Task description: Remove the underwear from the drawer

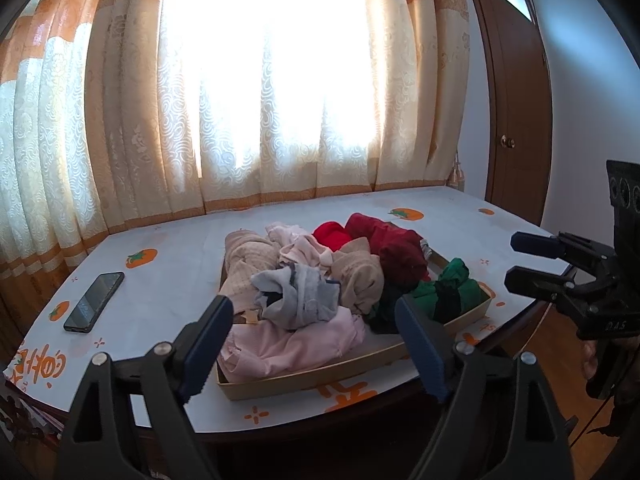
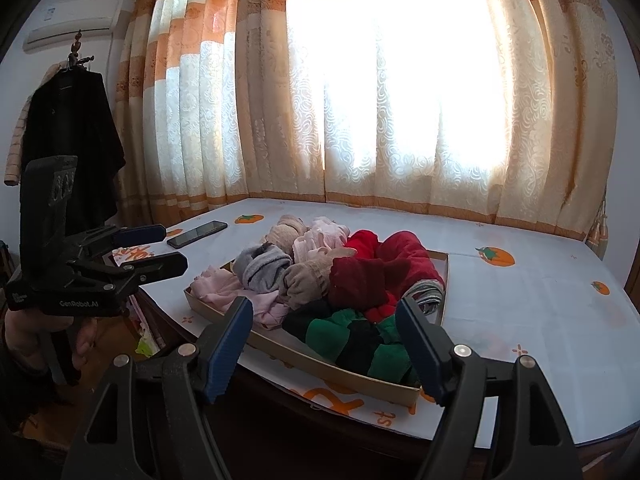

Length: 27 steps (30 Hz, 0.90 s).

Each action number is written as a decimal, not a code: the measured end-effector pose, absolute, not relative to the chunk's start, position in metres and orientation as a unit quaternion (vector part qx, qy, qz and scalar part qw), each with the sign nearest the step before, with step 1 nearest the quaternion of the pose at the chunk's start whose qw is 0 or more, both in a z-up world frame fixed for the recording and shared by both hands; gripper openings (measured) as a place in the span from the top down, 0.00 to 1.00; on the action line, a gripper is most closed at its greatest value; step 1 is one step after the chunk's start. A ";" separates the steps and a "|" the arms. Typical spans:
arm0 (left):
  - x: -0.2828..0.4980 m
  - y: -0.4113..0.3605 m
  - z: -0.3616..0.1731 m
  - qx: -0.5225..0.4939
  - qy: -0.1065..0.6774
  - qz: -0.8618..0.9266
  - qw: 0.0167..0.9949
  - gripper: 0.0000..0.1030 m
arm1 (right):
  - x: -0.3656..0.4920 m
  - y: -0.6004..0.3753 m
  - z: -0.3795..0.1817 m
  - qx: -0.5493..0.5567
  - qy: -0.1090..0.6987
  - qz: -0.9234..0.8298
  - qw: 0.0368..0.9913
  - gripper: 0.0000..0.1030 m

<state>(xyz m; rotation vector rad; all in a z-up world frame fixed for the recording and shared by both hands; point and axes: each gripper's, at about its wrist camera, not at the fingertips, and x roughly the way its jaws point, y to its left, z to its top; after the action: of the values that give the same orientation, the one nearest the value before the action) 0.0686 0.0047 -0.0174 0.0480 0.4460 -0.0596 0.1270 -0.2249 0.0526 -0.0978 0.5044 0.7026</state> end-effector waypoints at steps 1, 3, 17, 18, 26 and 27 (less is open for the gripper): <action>0.068 0.005 -0.017 0.024 0.221 -0.030 0.974 0.14 | 0.127 -0.224 0.053 -0.048 0.244 0.341 0.907 0.27; 0.067 0.005 -0.017 0.025 0.221 -0.025 0.975 0.13 | 0.126 -0.224 0.054 -0.049 0.242 0.342 0.907 0.27; 0.063 0.007 -0.006 0.021 0.214 -0.009 0.977 0.00 | 0.125 -0.233 0.074 -0.042 0.214 0.336 0.916 0.26; 0.063 0.008 -0.006 0.019 0.214 -0.009 0.977 0.00 | 0.124 -0.233 0.073 -0.042 0.214 0.336 0.916 0.26; 0.063 0.008 -0.007 0.027 0.212 0.006 0.977 0.00 | 0.122 -0.228 0.067 -0.045 0.222 0.341 0.912 0.26; 0.063 0.007 -0.008 0.028 0.212 0.006 0.977 0.00 | 0.122 -0.228 0.066 -0.046 0.223 0.341 0.912 0.26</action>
<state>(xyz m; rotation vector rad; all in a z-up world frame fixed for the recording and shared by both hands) 0.0635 0.0069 -0.0076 0.0563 0.4263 0.0112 0.1224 -0.2280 0.0658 -0.0946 0.4590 0.7033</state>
